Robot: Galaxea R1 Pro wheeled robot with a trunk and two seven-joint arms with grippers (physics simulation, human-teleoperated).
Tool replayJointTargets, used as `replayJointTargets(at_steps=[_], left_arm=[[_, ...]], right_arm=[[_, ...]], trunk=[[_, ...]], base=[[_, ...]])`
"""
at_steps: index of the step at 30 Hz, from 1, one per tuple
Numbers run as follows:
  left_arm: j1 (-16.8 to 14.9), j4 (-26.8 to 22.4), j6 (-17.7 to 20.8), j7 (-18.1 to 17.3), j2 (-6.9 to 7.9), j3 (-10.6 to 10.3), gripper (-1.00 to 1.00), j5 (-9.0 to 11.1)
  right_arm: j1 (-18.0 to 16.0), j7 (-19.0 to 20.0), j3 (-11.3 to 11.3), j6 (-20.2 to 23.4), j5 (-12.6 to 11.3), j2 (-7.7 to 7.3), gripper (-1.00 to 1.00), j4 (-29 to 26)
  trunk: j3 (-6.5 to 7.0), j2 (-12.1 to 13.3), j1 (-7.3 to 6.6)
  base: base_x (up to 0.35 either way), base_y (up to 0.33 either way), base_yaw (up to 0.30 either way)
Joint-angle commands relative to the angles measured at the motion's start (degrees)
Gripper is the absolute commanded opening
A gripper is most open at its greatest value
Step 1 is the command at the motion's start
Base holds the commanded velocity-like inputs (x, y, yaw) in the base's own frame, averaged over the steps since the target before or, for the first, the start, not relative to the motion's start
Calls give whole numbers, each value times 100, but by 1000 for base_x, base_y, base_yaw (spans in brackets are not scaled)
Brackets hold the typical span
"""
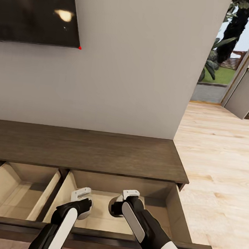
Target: Place each of the two pumpkins and all three candles from the living room inside a cabinet in the living room (use any cabinet), then make sure every cabinet is closed, and position the cauldron so it is next to a table in the living room.
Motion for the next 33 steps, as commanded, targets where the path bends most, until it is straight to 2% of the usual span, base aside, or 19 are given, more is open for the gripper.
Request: replayJointTargets(at_steps=[1, 8, 11, 17, 18, 22, 23, 31, 33], left_arm=[[0, 0, -2, 2, 0, 0, -100, -2], [1, -5, -6, -3, -5, 0, -100, -4], [1, -5, -6, -4, -4, 0, -100, -4], [1, -7, -6, -3, -4, 0, -100, -4], [1, -6, -6, -3, -4, 0, -100, -4], [1, -8, -6, -6, -5, 0, -100, -4], [1, -8, -8, -8, -5, 0, 100, -4], [0, -20, -14, -3, -5, 0, 100, -4], [1, -35, -15, 1, -5, 0, 100, -4]], right_arm=[[0, 1, 0, -3, -4, 0, -100, 0], [0, 1, 0, -2, -4, 0, -100, 0], [0, 1, 0, 2, -4, 0, -100, 0], [0, 1, 2, 3, -4, 0, -100, 0], [0, 1, 3, 3, -4, 0, 100, 0], [0, 1, 0, -5, -4, 0, 100, 0], [0, 1, 0, -5, -4, 0, 100, 0], [0, 2, 0, 2, -4, 0, 100, -1], [0, 7, 0, 3, -4, 0, 100, -4]], trunk=[[0, 0, 0], [0, 0, 0], [-66, -4, 8], [-66, -4, 8], [-66, -4, 8], [-66, -4, 8], [-66, -4, 8], [-66, -4, 8], [-22, -1, 3]], base=[[80, 0, 0], [19, 0, 0], [1, 0, 0], [0, 0, 0], [0, 0, 0], [0, 0, 0], [0, 0, 0], [0, 0, 0], [0, 0, 0]])
